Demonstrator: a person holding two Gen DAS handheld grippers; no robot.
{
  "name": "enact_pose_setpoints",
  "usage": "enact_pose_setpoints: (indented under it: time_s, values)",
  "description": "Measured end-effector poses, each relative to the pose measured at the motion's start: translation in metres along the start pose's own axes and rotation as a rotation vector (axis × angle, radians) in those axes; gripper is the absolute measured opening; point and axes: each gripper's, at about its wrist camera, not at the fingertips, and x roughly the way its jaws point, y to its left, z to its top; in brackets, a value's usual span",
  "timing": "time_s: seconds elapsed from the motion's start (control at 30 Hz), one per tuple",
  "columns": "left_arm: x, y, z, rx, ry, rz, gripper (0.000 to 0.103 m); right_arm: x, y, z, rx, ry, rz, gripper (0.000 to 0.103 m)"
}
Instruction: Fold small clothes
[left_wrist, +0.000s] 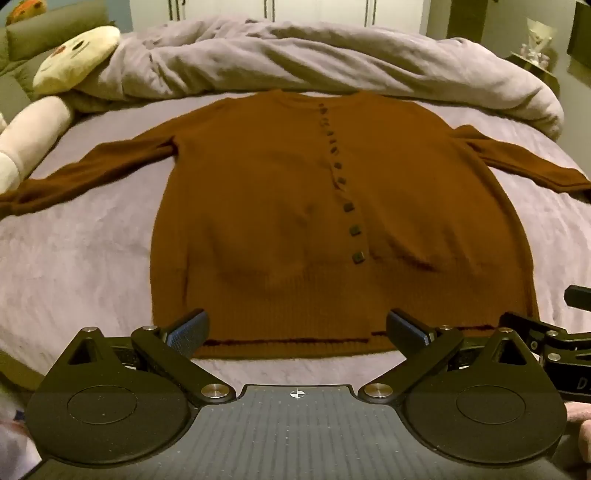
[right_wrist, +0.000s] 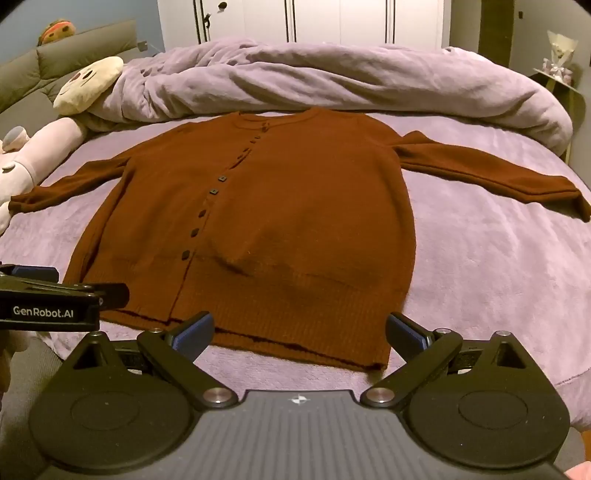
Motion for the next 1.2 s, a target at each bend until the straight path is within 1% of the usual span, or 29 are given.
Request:
enact_pose_setpoints:
  time_s: [0.13, 0.2, 0.37, 0.8, 0.93, 1.2]
  values:
    - [0.0026, 0.001, -0.0004, -0.012, 0.025, 0.006, 0.103, -0.0002, 0.0003, 0.0003, 0.002, 0.001, -0.002, 0.099]
    - [0.0026, 0.0019, 0.0, -0.017, 0.024, 0.007, 0.103, -0.0004, -0.0007, -0.0004, 0.005, 0.0, -0.002, 0.099]
    - [0.0006, -0.0024, -0.001, 0.005, 0.015, 0.011, 0.103, 0.0018, -0.003, -0.0013, 0.01, 0.002, -0.002, 0.099]
    - [0.0036, 0.0008, 0.0001, -0.037, 0.031, 0.012, 0.103, 0.0025, -0.004, -0.0021, 0.018, 0.005, -0.002, 0.099]
    - [0.0064, 0.002, -0.0004, -0.037, 0.048, 0.019, 0.103, 0.0042, -0.0045, -0.0031, 0.019, 0.013, -0.003, 0.099]
    - [0.0069, 0.0019, -0.0009, -0.035, 0.046, 0.022, 0.103, 0.0047, -0.0054, -0.0021, 0.023, 0.016, -0.002, 0.099]
